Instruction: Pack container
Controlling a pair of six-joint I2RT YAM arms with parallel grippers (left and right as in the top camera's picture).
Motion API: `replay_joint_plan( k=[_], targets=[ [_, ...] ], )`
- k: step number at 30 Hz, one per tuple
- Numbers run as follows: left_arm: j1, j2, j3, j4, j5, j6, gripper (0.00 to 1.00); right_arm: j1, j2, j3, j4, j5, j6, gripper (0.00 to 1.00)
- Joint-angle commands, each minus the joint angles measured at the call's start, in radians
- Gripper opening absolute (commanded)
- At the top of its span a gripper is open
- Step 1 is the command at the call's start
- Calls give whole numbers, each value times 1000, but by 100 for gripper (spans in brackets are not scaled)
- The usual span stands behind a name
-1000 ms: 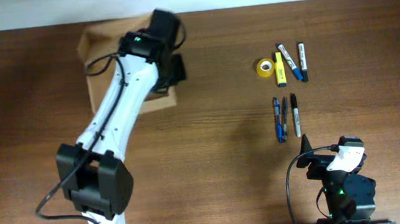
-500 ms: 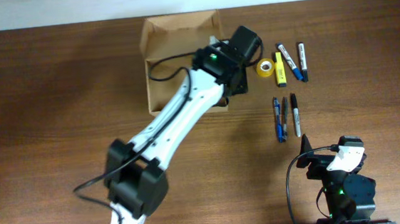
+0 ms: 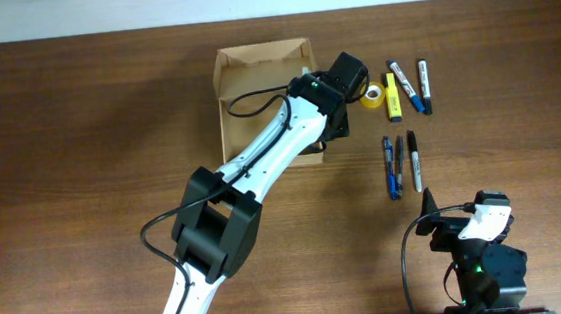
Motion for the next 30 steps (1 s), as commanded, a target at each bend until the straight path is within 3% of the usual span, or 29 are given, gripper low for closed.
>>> replay_joint_plan(
  k=[1, 3, 4, 21, 30],
  targets=[
    [7, 6, 16, -2, 7, 0, 50, -7, -10, -7, 0, -2, 8, 99],
    [7, 6, 32, -13, 7, 5, 63, -7, -10, -7, 0, -2, 7, 99],
    [7, 6, 46, -21, 7, 14, 63, -7, -10, -7, 0, -2, 7, 99],
    [27, 6, 735, -423, -193, 208, 66, -7, -10, -7, 0, -2, 7, 99],
    [227, 6, 1000, -652, -243, 261, 71, -7, -10, -7, 0, -2, 7, 99]
  ],
)
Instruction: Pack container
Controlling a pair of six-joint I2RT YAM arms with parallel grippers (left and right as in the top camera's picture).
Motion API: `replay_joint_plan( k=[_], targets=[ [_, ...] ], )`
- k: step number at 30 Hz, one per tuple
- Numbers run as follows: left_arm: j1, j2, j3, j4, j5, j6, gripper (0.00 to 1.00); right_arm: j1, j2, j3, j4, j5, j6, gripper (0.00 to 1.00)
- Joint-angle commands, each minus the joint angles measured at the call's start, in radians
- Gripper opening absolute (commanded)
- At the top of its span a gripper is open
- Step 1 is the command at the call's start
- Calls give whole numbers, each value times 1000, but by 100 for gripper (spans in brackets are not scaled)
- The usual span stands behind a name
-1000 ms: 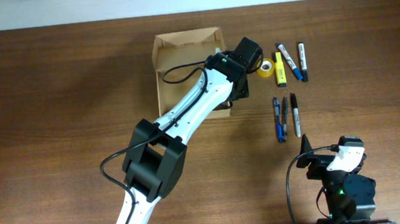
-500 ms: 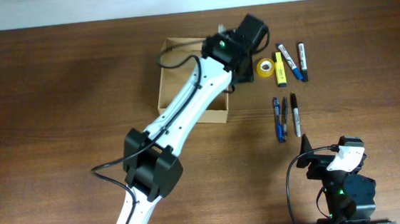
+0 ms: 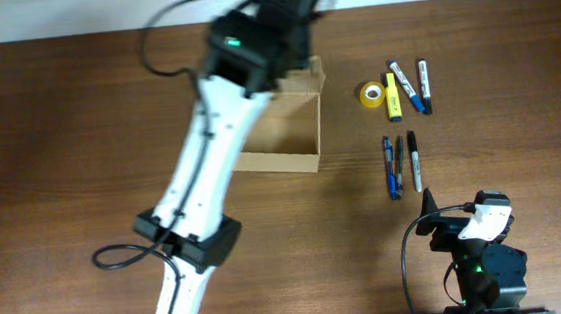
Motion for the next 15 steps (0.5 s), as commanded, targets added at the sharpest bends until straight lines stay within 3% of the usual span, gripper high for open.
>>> replay_joint_plan(
  k=[1, 4, 7, 10, 15],
  targets=[
    [128, -1, 71, -74, -55, 50, 72, -7, -10, -7, 0, -2, 8, 99],
    [234, -6, 77, -81, -24, 140, 77, -7, -10, -7, 0, -7, 9, 99],
    [340, -7, 76, -81, -17, 150, 80, -7, -10, -6, 9, -100, 9, 99],
    [439, -6, 73, -80, 26, 150, 100, -7, -9, 13, 8, -219, 8, 100],
    [585, -2, 32, -41, 29, 138, 100, -7, 77, 166, 5, -271, 6, 99]
  ],
)
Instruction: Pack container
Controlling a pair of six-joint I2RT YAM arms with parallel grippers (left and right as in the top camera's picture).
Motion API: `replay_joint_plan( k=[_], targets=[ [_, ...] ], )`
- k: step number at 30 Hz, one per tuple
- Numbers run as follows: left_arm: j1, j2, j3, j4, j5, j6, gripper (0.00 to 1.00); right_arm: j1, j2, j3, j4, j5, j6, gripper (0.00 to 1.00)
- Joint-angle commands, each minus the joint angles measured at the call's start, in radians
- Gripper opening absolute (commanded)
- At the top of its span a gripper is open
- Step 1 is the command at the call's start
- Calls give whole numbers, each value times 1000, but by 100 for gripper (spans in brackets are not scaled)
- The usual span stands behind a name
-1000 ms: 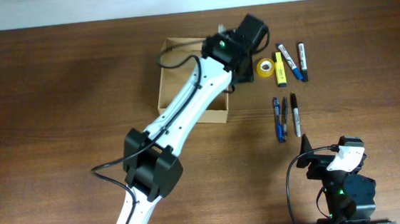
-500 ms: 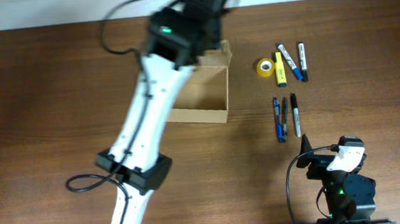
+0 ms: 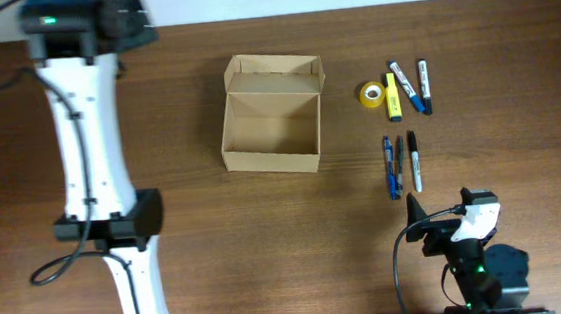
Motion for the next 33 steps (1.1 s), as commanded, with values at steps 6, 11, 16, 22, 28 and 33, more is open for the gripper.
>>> replay_joint_plan(
  k=[6, 11, 16, 22, 28, 33],
  targets=[
    [163, 32, -35, 64, 16, 11, 100, -7, 432, 496, -148, -71, -121, 99],
    [194, 39, -35, 64, 16, 11, 100, 8, 899, 914, -499, 11, -180, 99],
    [196, 39, -35, 64, 16, 11, 100, 98, 1335, 1331, -755, 39, -180, 99],
    [196, 39, -35, 64, 16, 11, 100, 199, 1699, 1664, -820, 0, -177, 99],
    [196, 39, -35, 64, 16, 11, 100, 200, 1860, 1708, -640, 6, -146, 99],
    [196, 39, -35, 64, 16, 11, 100, 174, 1956, 1709, -542, 19, -61, 99]
  ],
)
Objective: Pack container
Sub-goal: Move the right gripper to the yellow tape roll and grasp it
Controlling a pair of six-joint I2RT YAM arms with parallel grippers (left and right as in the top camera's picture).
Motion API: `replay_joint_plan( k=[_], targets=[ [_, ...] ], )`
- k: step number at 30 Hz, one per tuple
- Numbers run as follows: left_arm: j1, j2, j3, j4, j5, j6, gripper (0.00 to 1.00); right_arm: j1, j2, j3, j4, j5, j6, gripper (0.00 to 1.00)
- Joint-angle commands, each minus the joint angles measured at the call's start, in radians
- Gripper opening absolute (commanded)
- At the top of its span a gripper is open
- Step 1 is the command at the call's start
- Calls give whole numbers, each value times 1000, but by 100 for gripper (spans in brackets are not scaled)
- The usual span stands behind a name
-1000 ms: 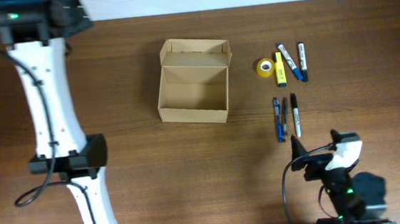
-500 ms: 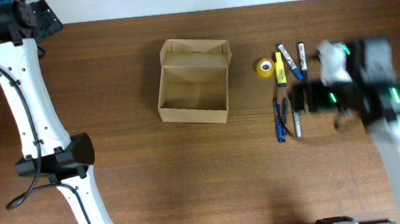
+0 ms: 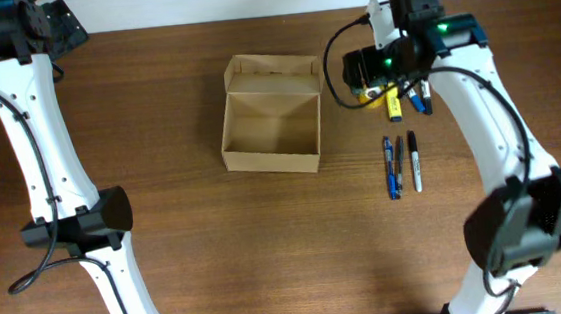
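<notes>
An open cardboard box [image 3: 269,118] stands mid-table with nothing visible inside. To its right lie a yellow tape roll [image 3: 369,96], a yellow highlighter [image 3: 394,107], two blue markers [image 3: 424,94], two blue pens [image 3: 391,166] and a black marker [image 3: 414,162]. My right gripper [image 3: 361,76] hangs just over the tape roll and partly hides it; its jaws are too dark to read. My left gripper [image 3: 61,24] is raised at the far back left corner, far from the box, and its jaws cannot be made out.
The left arm's white links [image 3: 44,145] run along the table's left side. The right arm [image 3: 499,130] arches over the right side above the pens. The table's back edge meets a pale wall.
My right arm was folded at the front right and now reaches to the back, its gripper over the tape roll. The left arm has shifted slightly further into the back left corner.
My left gripper was at the box's right wall, then above the box's back edge, then swung away to the far left. The box ended up slightly nearer the front and a little askew. The right arm stayed folded until now, when it stands over the tape.
</notes>
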Motion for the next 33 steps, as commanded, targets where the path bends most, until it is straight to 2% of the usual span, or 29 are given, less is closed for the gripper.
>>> replay_joint_plan(
  k=[1, 6, 10, 16, 19, 26, 28, 33],
  targets=[
    [3, 18, -3, 2, 1, 9, 100, -24, 75, 29, 43, 9, 65, 95],
    [3, 18, -3, 2, 1, 9, 100, -31, 176, 29, 111, 10, 65, 88],
    [3, 18, -3, 2, 1, 9, 100, -36, 238, 29, 143, 14, 66, 73],
    [3, 18, -3, 2, 1, 9, 100, -35, 280, 29, 148, 36, 88, 64],
    [3, 18, -3, 2, 1, 9, 100, -36, 282, 29, 144, 46, 104, 53],
    [3, 18, -3, 2, 1, 9, 100, -34, 282, 30, -30, 69, 178, 54],
    [3, 18, -3, 2, 1, 8, 100, -33, 282, 39, -62, 89, 177, 58],
    [3, 18, -3, 2, 1, 9, 100, -33, 282, 77, -64, 89, 137, 59]
  ],
)
